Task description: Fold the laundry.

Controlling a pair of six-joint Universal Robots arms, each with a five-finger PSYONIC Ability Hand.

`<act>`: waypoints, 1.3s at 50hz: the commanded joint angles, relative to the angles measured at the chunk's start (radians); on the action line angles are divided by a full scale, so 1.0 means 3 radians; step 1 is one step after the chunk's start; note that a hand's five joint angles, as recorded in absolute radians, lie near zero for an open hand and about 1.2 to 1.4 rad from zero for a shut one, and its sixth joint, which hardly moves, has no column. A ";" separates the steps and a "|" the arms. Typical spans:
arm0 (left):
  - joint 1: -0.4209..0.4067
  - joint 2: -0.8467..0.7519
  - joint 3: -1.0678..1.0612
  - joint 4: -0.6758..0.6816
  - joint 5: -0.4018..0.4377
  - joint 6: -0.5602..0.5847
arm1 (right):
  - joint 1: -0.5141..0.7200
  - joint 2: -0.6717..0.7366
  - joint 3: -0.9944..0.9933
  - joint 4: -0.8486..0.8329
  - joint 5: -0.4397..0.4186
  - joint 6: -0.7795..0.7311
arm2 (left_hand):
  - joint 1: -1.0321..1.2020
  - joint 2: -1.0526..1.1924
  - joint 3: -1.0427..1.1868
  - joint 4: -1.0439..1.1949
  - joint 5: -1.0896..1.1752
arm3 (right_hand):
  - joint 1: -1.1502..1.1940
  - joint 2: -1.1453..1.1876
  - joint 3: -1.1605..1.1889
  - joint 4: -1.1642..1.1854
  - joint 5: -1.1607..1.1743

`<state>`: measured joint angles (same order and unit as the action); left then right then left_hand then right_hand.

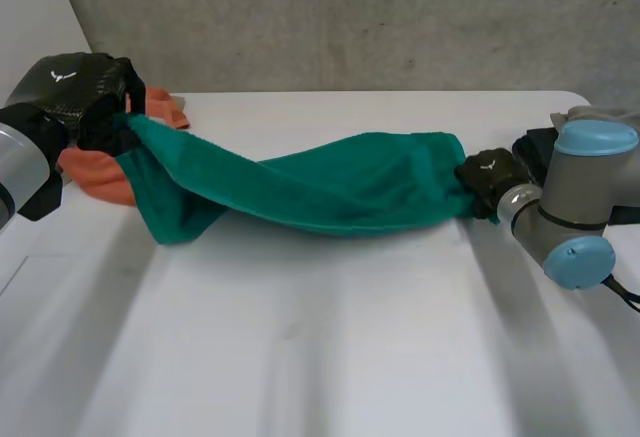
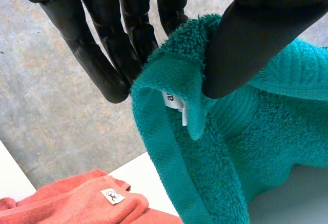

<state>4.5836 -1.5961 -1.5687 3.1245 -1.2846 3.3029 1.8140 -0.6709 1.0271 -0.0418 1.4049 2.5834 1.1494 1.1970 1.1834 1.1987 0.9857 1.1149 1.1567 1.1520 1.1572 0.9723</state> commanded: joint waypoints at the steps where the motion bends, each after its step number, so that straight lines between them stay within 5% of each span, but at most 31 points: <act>1: 0.0051 -0.0008 -0.0002 -0.0004 -0.0003 0.0015 | -0.0095 -0.0278 0.0007 0.0031 0.0230 0.0240 | 0.0823 0.0664 0.0710 0.0659 0.0787 | 0.0938 0.0799 0.0814 0.0797 0.0831; 10: 0.0158 -0.0079 -0.0027 -0.0387 -0.0023 0.0275 | -0.0381 -0.1311 0.0549 0.1493 -0.0132 -0.0546 | 0.0823 0.0664 0.0710 0.0659 0.0787 | 0.0938 0.0799 0.0814 0.0797 0.0831; 15: 0.0199 -0.0227 -0.0073 -0.1153 0.0007 0.0979 | -0.0641 -0.1761 0.0932 0.2662 -0.0158 -0.1710 | 0.0823 0.0664 0.0710 0.0659 0.0787 | 0.0938 0.0799 0.0814 0.0797 0.0831; 20: 0.0250 -0.0478 -0.0166 -0.1696 0.0079 0.1686 | -0.0703 -0.1870 0.1112 0.3146 -0.0091 -0.2153 | 0.0823 0.0664 0.0710 0.0659 0.0787 | 0.0938 0.0799 0.0814 0.0797 0.0831; 25: 0.0235 -0.0876 -0.0054 -0.1753 0.0084 0.2019 | -0.0576 -0.1778 0.1132 0.2881 -0.0076 -0.2000 | 0.0823 0.0664 0.0710 0.0659 0.0787 | 0.0938 0.0799 0.0814 0.0797 0.0831; 33: -0.0066 -0.1500 0.0774 -0.1641 -0.0146 0.1728 | -0.0325 -0.1287 0.0648 0.2323 0.0195 -0.1821 | 0.0823 0.0664 0.0710 0.0659 0.0787 | 0.0938 0.0799 0.0814 0.0797 0.0831; 39: -0.0245 -0.1608 0.2067 -0.1478 -0.0309 0.1238 | -0.0207 -0.1046 -0.0492 0.1608 0.0517 -0.1091 | 0.0823 0.0664 0.0710 0.0659 0.0787 | 0.0938 0.0799 0.0814 0.0797 0.0831; 46: -0.0235 -0.1358 0.2887 -0.0029 -0.0677 0.0482 | -0.0268 -0.1286 -0.0944 0.0021 0.0589 0.0115 | 0.0823 0.0664 0.0710 0.0659 0.0787 | 0.0938 0.0799 0.0814 0.0797 0.0831; 51: -0.0205 -0.1270 0.2831 0.0823 -0.0811 0.0097 | -0.0258 -0.1471 -0.0607 -0.0857 0.0579 0.0342 | 0.0823 0.0664 0.0710 0.0659 0.0787 | 0.0938 0.0799 0.0814 0.0797 0.0831; 65: -0.0113 -0.1587 0.2167 0.0461 -0.0754 0.0066 | -0.0064 -0.1196 -0.0177 -0.0603 0.0190 0.0184 | 0.0823 0.0664 0.0710 0.0659 0.0787 | 0.0938 0.0799 0.0814 0.0797 0.0831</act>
<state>4.5446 -2.0309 -0.7953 3.2947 -1.5177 3.3083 1.7650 -1.1000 0.9448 -0.3059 1.5144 2.6566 1.1489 1.1980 1.1854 1.1993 0.9856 1.1149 1.1746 1.1878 1.1984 1.0184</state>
